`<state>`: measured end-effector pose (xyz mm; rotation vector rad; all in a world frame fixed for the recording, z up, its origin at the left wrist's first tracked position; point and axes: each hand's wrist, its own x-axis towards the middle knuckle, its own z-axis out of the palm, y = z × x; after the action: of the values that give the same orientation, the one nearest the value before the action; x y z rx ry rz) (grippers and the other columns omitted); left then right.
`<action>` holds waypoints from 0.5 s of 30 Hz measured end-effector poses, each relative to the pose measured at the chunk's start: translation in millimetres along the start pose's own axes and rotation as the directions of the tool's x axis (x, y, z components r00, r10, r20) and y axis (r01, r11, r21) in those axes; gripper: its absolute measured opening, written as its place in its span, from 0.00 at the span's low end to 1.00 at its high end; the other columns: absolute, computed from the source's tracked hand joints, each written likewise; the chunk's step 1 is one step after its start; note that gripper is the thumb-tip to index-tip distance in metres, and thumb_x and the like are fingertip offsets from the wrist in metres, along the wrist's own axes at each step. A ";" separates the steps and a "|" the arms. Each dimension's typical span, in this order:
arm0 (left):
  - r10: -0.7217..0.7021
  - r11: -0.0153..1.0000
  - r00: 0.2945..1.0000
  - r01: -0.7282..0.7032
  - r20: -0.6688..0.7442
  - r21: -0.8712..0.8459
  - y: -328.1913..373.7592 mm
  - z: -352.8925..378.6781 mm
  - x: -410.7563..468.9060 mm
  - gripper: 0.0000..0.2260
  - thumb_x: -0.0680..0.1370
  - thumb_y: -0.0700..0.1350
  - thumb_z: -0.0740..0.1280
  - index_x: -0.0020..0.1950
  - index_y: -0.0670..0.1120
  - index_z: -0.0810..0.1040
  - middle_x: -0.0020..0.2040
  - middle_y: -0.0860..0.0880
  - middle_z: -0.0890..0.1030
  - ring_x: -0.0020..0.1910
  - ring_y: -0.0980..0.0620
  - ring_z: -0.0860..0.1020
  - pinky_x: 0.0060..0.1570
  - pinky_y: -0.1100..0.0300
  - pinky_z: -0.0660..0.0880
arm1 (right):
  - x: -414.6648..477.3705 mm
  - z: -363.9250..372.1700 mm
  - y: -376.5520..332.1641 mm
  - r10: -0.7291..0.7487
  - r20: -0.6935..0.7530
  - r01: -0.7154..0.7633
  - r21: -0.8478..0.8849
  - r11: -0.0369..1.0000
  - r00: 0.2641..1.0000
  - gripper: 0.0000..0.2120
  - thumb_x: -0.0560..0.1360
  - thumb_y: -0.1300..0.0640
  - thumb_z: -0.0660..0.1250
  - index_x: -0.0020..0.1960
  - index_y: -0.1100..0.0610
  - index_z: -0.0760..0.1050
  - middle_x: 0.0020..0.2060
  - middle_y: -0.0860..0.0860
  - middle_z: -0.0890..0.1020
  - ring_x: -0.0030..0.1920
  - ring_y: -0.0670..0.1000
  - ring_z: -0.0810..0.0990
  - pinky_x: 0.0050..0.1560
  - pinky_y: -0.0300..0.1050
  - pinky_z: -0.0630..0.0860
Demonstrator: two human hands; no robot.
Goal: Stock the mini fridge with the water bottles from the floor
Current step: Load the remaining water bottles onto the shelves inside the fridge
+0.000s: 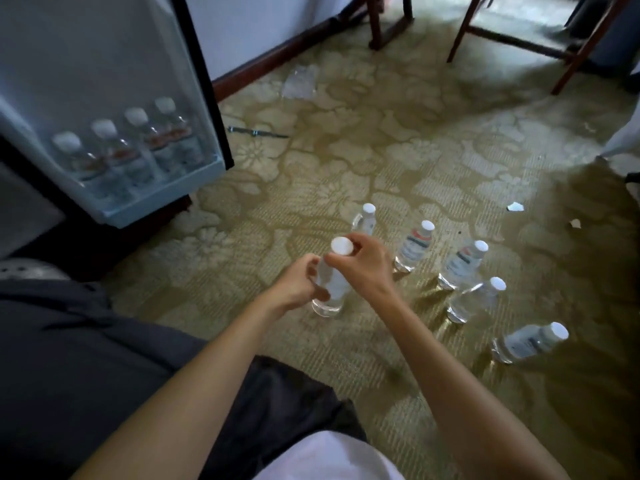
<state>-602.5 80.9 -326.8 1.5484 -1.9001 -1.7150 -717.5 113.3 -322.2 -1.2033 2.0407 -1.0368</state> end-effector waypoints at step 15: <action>0.099 0.982 0.812 0.012 -0.575 0.186 -24.5 -255.3 -48.0 0.21 0.64 0.45 0.75 0.56 0.49 0.77 0.50 0.53 0.80 0.50 0.51 0.78 0.46 0.60 0.73 | 53.1 152.9 -237.0 -0.421 0.526 0.256 0.359 0.898 0.739 0.07 0.67 0.65 0.72 0.44 0.57 0.79 0.36 0.50 0.77 0.36 0.44 0.74 0.38 0.36 0.71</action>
<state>-391.8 -44.1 -237.2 1.8036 -1.7628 -0.8929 -514.1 -57.5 -213.6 -1.5523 1.1761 -0.8972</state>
